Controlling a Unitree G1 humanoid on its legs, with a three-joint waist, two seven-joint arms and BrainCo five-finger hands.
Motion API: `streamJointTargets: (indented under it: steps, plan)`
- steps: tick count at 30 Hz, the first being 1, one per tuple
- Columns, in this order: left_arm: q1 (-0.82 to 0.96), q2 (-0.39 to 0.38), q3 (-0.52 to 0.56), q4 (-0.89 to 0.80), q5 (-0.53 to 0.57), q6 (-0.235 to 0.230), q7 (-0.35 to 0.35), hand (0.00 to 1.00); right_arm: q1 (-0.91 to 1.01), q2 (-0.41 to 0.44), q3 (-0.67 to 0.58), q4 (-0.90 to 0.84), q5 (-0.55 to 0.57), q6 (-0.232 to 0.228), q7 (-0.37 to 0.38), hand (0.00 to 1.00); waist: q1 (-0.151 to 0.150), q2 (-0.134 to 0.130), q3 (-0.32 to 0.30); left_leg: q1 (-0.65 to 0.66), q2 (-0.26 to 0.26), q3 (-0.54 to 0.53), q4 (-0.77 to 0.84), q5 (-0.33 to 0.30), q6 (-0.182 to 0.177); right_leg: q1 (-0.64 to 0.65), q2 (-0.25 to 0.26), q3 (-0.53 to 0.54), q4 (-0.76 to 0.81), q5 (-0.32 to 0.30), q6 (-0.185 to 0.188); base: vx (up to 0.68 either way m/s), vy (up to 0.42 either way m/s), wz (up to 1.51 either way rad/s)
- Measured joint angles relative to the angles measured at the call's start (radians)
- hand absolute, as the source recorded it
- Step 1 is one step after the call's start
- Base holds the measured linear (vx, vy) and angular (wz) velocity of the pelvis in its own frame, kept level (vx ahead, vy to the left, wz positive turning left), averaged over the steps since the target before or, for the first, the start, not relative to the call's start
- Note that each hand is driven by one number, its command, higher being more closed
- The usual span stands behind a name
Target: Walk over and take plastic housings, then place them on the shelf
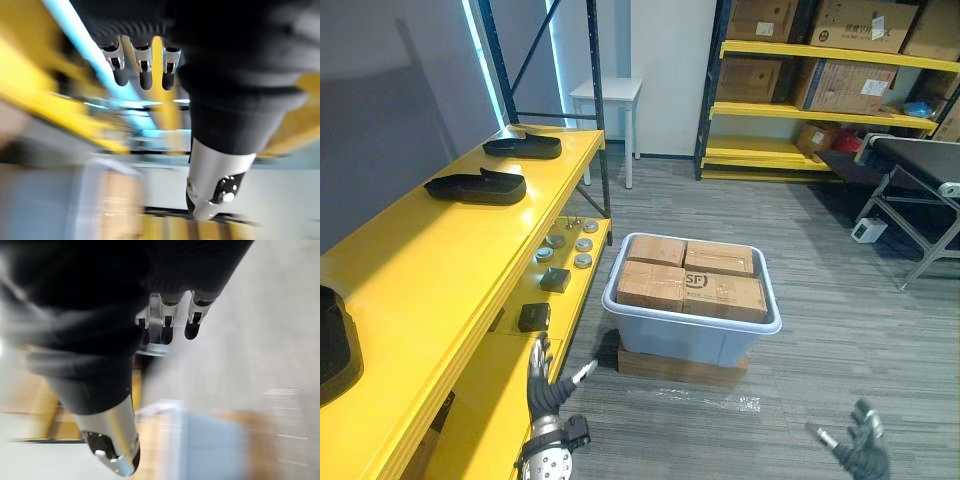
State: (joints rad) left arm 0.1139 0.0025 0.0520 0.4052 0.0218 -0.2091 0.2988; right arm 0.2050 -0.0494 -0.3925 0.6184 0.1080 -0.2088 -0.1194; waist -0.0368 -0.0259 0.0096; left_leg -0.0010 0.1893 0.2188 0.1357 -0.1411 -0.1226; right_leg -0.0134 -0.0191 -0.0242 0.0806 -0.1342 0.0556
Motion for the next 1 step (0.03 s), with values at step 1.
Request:
streamJointTargets:
  steps: [1]
  plan:
    - [-0.012, 0.009, 0.005, 0.072, 0.000, 0.009, -0.009, 0.00, -0.026, -0.003, -0.020, 0.081, 0.005, 0.013, -0.006, 0.00, 0.004, 0.001, 0.000, 0.007, -0.001, 0.000, -0.003, 0.000, 0.000, 0.006, -0.001, -0.007, 0.000, 0.000, 0.000, 0.04, 0.019, 0.10]
